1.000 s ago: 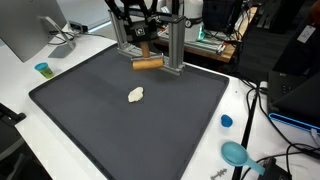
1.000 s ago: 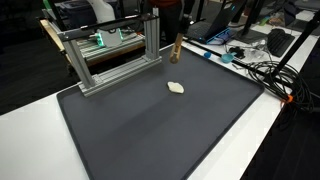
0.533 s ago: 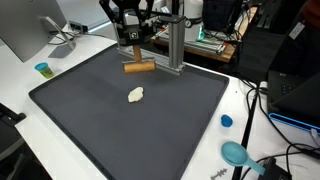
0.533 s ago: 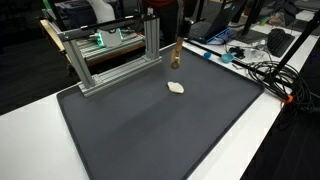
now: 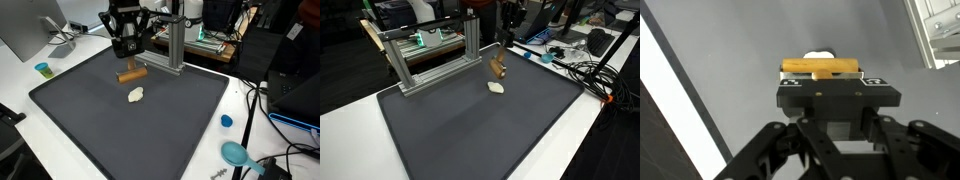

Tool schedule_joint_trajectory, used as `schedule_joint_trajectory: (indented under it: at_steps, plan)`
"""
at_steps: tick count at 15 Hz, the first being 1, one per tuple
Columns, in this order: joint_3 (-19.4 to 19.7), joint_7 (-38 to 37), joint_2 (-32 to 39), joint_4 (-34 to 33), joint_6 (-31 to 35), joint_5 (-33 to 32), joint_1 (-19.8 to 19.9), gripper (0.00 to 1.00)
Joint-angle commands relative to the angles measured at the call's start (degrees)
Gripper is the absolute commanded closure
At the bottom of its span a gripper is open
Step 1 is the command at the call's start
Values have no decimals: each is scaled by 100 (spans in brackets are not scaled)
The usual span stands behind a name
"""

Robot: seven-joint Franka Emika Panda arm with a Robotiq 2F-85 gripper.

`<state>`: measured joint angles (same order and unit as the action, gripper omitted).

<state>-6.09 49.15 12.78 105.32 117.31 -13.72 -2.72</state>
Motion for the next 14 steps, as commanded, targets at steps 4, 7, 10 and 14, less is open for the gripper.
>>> schedule_joint_trajectory:
  at_steps: [4,7,10,14]
  plan:
    - [-152,1695,-9,271,212,-166,-32,78]
    - [-110,1701,89,211,164,-20,-70,53]
    - [-105,1871,92,250,164,-49,-64,53]
    - [-77,1755,174,312,223,-489,-169,78]
